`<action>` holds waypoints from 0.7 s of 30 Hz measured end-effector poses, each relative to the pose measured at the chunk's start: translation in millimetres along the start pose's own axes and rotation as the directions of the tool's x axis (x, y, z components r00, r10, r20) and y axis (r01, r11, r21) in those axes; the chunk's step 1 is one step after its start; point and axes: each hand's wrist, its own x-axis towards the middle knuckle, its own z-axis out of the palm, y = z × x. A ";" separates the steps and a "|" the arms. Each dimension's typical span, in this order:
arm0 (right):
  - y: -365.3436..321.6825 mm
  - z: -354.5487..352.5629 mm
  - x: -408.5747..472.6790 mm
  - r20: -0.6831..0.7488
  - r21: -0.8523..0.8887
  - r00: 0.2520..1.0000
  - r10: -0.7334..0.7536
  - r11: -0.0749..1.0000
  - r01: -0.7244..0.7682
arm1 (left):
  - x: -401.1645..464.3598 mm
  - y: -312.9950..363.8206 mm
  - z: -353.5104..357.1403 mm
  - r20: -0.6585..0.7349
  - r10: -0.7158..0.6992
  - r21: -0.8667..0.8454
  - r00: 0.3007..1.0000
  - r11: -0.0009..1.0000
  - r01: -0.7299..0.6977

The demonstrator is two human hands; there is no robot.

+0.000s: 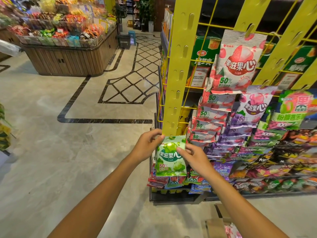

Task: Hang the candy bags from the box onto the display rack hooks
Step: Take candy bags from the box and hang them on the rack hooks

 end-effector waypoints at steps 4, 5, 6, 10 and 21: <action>-1.5 4.2 -5.2 -0.013 -0.005 1.000 0.021 1.000 -0.021 | -4.4 0.8 3.4 0.011 0.036 0.063 0.999 0.997 -0.036; 0.9 5.8 -6.8 -0.015 -0.010 1.000 0.026 1.000 -0.026 | -5.7 1.3 4.0 0.020 0.043 0.085 0.999 0.995 -0.045; 1.2 7.2 -8.5 -0.021 -0.015 0.999 0.035 0.999 -0.035 | -6.9 2.1 4.5 0.029 0.052 0.108 0.998 0.993 -0.055; 10.3 11.5 -13.2 -0.090 0.030 0.992 0.094 0.995 -0.092 | -7.7 -0.9 3.0 0.071 0.042 0.198 0.997 0.979 -0.055; 63.1 -44.6 -77.5 0.047 -0.344 0.965 0.258 0.911 -0.226 | -58.7 12.5 -3.0 -0.037 0.112 0.555 0.993 0.829 -0.072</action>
